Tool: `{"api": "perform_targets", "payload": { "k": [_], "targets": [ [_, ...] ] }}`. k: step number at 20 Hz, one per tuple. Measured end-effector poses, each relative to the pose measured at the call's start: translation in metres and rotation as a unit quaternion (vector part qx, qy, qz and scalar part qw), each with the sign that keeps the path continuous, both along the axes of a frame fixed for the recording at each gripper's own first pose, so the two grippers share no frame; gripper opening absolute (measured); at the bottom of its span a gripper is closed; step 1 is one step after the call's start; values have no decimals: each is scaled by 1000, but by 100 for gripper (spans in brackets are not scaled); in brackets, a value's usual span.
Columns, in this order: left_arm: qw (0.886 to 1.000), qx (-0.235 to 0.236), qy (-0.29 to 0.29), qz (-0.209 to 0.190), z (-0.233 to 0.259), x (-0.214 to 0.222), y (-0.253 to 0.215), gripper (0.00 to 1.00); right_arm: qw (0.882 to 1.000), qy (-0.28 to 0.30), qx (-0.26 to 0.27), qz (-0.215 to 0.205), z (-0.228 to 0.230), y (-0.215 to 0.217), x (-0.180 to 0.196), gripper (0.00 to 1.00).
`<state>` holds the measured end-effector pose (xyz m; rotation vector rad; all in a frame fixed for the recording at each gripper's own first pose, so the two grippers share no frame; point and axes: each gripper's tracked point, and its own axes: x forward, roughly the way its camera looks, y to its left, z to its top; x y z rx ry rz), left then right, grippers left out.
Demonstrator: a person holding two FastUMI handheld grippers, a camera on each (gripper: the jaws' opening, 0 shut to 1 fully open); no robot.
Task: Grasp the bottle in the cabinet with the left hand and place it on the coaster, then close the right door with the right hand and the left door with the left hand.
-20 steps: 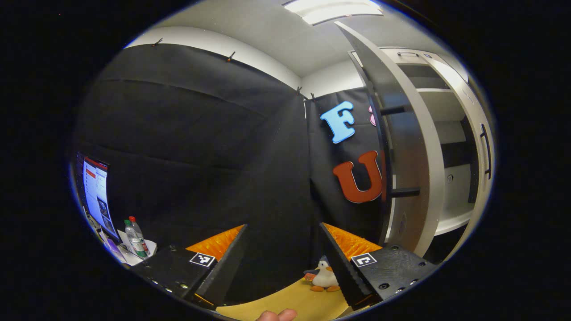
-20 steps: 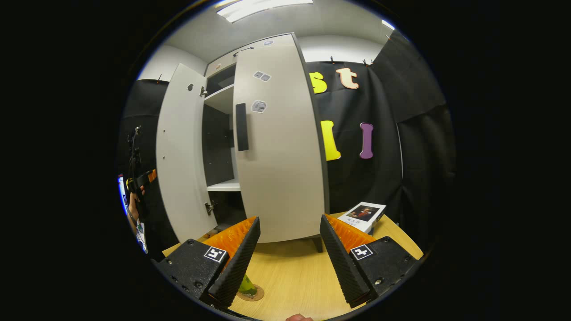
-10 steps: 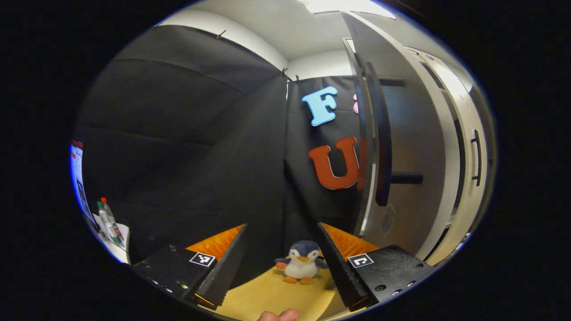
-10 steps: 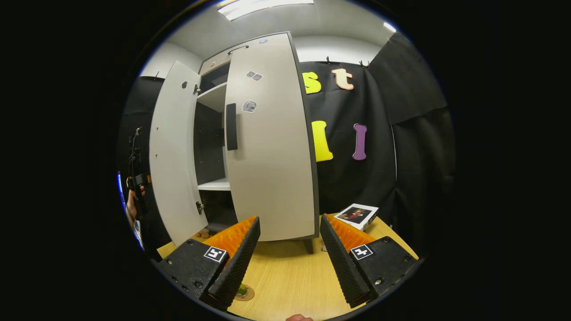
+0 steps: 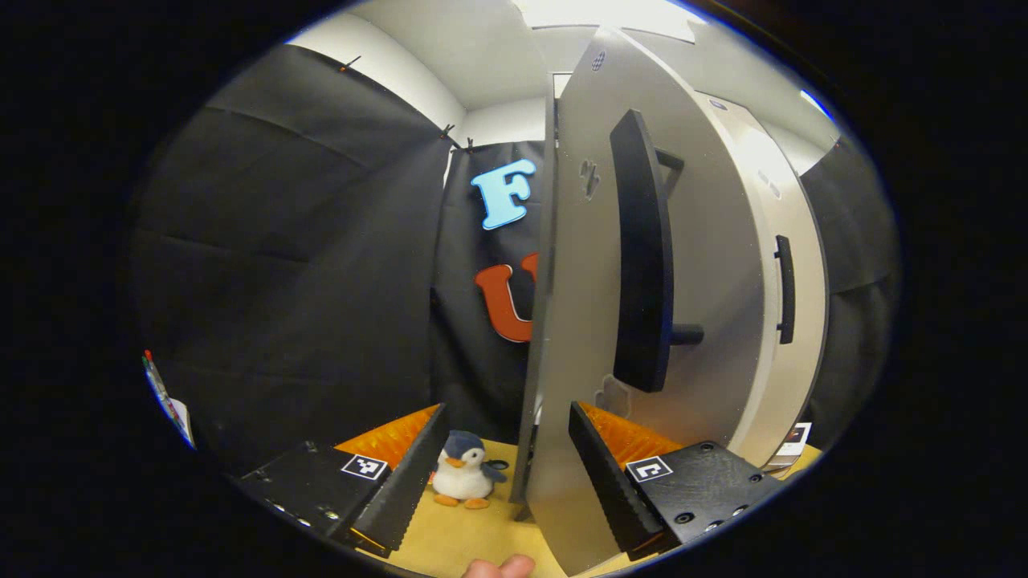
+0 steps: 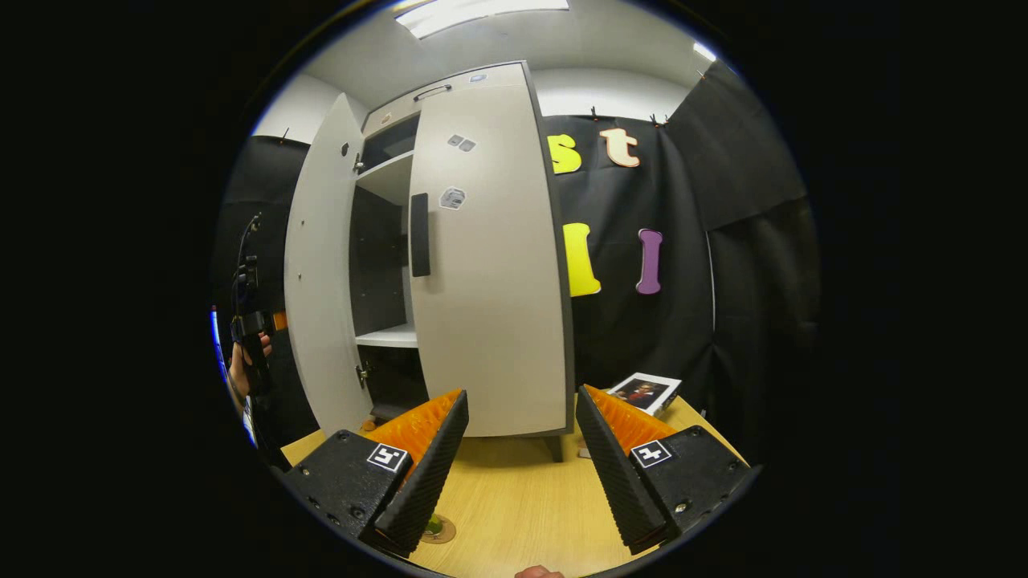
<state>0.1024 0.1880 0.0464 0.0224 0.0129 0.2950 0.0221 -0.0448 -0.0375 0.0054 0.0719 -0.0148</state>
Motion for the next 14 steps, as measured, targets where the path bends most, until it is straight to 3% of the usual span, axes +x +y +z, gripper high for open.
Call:
{"api": "perform_targets", "payload": {
  "k": [4,5,6,9,10,11,12,13,14],
  "targets": [
    [998,-10,-2,-55,-5,21,-48,92,1000,-2,2,-26,2,-17,-9,83],
    [998,-6,-2,-65,-5,24,-56,96,1000,-7,2,-30,5,-19,-10,83],
    [997,-2,-1,-71,-6,29,-60,99,999,-10,1,-32,7,-21,-10,83],
    [996,1,3,-84,-9,31,-69,95,999,-10,1,-37,6,-25,-13,83],
    [996,-1,2,-90,-7,30,-72,99,999,-11,3,-38,6,-26,-13,83],
    [996,-2,-3,-94,-6,29,-74,95,999,-10,4,-38,6,-26,-13,83],
    [995,-1,-7,-95,-5,28,-76,99,999,-8,5,-37,6,-25,-13,83],
    [995,0,-8,-95,-5,26,-77,95,999,-6,6,-36,6,-25,-12,83],
    [995,3,-7,-97,-6,23,-79,99,999,-7,7,-33,7,-22,-10,83]
  ]
}}
